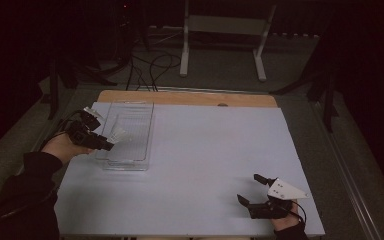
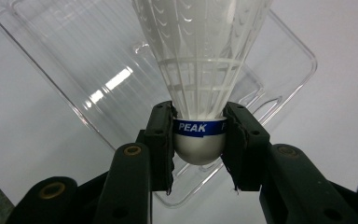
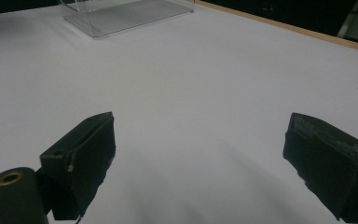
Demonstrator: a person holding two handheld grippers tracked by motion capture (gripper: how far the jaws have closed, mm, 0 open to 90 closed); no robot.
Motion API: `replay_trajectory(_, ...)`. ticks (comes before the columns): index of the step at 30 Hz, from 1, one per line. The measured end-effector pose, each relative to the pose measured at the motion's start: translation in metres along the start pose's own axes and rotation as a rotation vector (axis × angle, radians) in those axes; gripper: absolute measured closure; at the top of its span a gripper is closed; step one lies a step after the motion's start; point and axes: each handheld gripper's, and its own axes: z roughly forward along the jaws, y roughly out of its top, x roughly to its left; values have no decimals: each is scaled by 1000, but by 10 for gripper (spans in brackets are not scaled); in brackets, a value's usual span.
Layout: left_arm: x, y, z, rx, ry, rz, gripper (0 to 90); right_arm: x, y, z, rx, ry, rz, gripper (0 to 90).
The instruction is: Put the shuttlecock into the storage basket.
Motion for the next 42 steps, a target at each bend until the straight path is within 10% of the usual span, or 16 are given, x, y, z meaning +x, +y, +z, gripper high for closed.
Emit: replay_trajectory(42,8,-5,24,116,68,-15,650,0,0,0,4,5,7,92)
